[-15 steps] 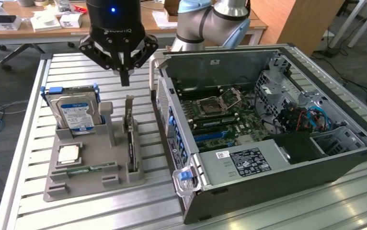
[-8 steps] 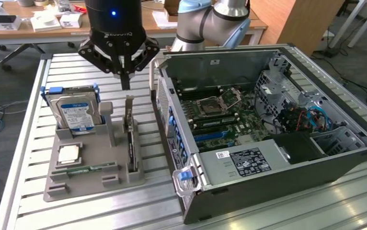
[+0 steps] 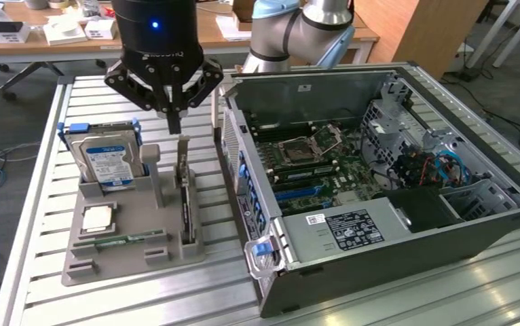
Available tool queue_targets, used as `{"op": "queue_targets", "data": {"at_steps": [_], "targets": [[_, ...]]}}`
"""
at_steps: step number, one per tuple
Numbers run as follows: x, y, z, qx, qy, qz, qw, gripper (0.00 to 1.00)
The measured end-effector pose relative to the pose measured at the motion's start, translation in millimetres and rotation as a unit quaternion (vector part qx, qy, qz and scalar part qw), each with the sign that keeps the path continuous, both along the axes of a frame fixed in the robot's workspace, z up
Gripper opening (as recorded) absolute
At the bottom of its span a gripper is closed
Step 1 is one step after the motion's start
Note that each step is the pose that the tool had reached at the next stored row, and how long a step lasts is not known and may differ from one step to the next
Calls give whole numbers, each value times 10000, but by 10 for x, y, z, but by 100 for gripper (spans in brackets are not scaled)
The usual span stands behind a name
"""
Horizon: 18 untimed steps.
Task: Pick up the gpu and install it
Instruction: 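Reach for the gpu, then pick up the gpu and move the gpu toward the slot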
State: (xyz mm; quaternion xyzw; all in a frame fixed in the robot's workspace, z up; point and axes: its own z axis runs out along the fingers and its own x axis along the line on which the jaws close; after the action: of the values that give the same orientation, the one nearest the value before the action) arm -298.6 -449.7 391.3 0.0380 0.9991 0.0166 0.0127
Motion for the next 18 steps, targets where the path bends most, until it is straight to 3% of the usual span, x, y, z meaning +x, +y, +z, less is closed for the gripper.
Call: {"op": "queue_targets", "data": {"at_steps": [4,18], "targets": [[-43,-36,0,0,0,2,10000,11],[-45,-35,0,0,0,1,10000,11]]}}
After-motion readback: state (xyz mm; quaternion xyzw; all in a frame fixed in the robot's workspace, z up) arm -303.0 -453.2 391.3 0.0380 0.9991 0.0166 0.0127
